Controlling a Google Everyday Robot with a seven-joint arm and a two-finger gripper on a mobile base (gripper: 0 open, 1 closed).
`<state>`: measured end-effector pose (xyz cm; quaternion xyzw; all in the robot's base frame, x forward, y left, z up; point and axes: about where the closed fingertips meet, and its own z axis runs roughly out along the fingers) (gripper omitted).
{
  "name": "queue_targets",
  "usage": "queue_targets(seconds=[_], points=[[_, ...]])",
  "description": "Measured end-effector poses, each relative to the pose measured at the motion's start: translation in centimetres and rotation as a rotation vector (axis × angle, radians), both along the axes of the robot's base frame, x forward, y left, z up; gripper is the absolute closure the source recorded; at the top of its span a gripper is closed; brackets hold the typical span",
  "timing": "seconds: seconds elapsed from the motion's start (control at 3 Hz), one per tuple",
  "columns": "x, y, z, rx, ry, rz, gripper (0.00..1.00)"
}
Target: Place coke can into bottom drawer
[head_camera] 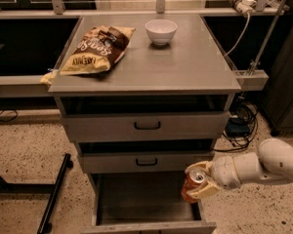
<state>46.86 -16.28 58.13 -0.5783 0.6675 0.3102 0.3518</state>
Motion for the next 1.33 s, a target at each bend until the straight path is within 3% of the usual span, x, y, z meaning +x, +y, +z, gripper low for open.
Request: queue_targets(seconds=[0.33, 0.67, 1.0, 1.33], points=[[0.0, 0.0, 0.0, 0.000, 0.000, 0.000, 1.00], [-2.3, 0.3, -4.0, -0.003, 0.019, 0.028, 1.00], [-5.7, 1.1, -11.4, 0.030, 0.010, 0.059, 1.00], [-6.9, 2.0, -19.2, 0.087, 0.006, 0.104, 1.00]])
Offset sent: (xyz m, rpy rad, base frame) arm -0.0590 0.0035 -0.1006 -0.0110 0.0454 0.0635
